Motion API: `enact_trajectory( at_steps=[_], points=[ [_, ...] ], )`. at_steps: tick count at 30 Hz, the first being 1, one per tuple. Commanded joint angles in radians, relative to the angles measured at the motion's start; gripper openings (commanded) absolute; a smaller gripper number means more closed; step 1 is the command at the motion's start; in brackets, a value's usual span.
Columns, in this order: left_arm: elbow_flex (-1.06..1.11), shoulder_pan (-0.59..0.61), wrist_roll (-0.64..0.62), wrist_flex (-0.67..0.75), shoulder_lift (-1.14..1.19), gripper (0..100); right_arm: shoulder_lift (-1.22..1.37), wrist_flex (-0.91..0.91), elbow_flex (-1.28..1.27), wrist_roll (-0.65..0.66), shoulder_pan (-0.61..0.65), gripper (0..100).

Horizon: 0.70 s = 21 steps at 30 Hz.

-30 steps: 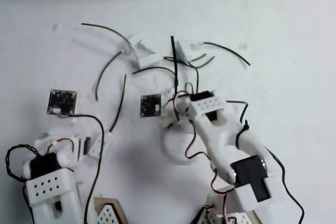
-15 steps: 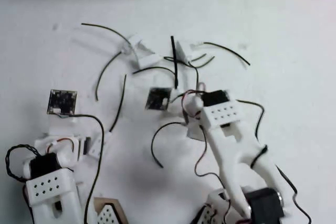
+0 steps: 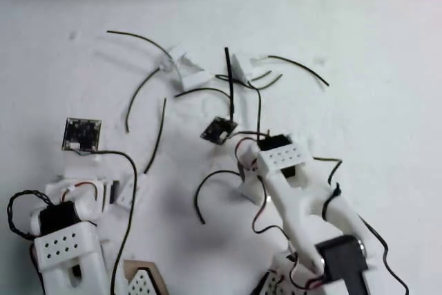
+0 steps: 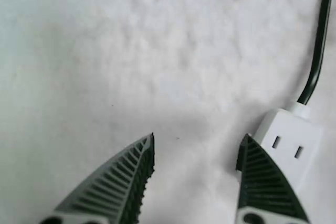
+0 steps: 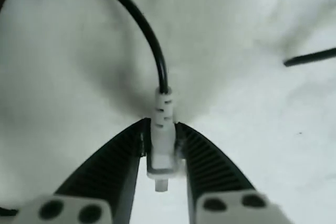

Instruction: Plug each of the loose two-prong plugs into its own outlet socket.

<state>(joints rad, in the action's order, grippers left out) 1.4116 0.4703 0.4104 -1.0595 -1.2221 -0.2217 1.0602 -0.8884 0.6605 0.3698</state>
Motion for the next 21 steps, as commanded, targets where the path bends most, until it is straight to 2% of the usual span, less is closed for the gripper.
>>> enact_trajectory(
  at_steps=[1, 8, 16, 20, 21],
  points=[
    [-0.003, 0.004, 0.011, 0.018, -0.012, 26, 0.035, -0.012, 0.000, -0.011, 0.015, 12.6],
    [-0.003, 0.004, 0.011, 0.018, -0.012, 26, 0.051, -0.004, 0.041, -0.011, 0.016, 11.5],
    [-0.003, 0.004, 0.011, 0.018, -0.012, 26, 0.059, 0.102, 0.094, -0.011, 0.010, 11.0],
    [-0.003, 0.004, 0.040, 0.018, -0.012, 26, 0.061, 0.096, 0.092, -0.003, 0.015, 1.3],
    [-0.003, 0.004, 0.046, 0.018, -0.012, 26, 0.061, 0.096, 0.092, -0.003, 0.015, 1.6]
  ],
)
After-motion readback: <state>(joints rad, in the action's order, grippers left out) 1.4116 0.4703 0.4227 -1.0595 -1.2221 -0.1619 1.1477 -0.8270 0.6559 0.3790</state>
